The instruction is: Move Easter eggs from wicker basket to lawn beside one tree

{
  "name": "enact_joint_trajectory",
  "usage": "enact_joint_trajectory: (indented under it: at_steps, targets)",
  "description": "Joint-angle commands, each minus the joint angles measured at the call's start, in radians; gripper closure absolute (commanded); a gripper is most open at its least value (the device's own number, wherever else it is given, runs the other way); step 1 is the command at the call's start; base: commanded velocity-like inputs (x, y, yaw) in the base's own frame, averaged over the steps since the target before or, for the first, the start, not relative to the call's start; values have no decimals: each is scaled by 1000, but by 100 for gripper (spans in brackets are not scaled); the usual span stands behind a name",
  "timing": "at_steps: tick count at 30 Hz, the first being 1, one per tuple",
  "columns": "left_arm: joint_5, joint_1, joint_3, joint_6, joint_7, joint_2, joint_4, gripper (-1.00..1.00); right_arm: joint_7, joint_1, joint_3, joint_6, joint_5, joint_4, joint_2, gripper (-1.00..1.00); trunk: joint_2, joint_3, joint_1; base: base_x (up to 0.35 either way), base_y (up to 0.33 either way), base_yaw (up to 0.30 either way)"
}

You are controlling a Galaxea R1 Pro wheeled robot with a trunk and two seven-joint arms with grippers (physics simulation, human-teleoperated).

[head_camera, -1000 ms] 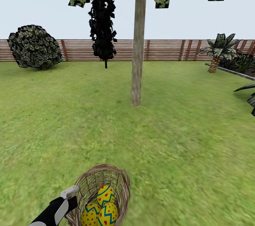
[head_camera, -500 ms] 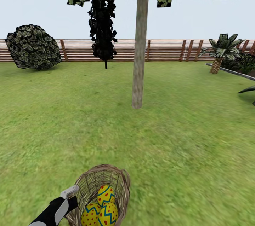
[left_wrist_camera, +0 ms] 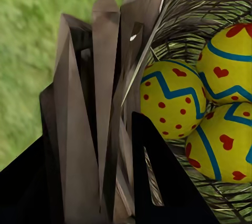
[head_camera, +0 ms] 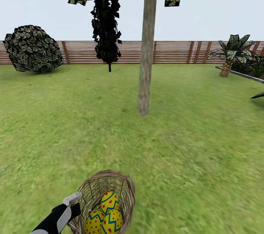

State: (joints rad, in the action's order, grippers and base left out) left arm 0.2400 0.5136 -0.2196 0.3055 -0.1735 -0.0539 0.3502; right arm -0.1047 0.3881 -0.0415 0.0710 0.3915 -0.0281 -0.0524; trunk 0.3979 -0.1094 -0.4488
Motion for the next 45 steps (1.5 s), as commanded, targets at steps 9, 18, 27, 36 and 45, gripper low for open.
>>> enact_joint_trajectory:
  at_steps: [9, 18, 27, 36, 45]
  targets:
    - [13, 1, -1, 4, -5, 0, 3, 100, -2, 2, -5, 7, 8, 10, 0, -100, 2, -2, -1, 339, 70, 0]
    - [12, 0, -1, 4, -5, -1, 3, 100, -1, 2, -5, 7, 16, 11, -2, -100, 2, -2, -1, 339, 57, 0]
    - [12, 0, -1, 4, -5, -1, 3, 100, -1, 2, -5, 7, 17, 9, 3, -100, 2, -2, -1, 339, 0, 0]
    - [12, 0, -1, 4, -5, -1, 3, 100, -1, 2, -5, 7, 16, 9, 3, -100, 2, -2, -1, 339, 0, 0]
    - [12, 0, -1, 4, -5, -1, 3, 100, -1, 2, -5, 7, 8, 0, 3, -100, 2, -2, -1, 339, 0, 0]
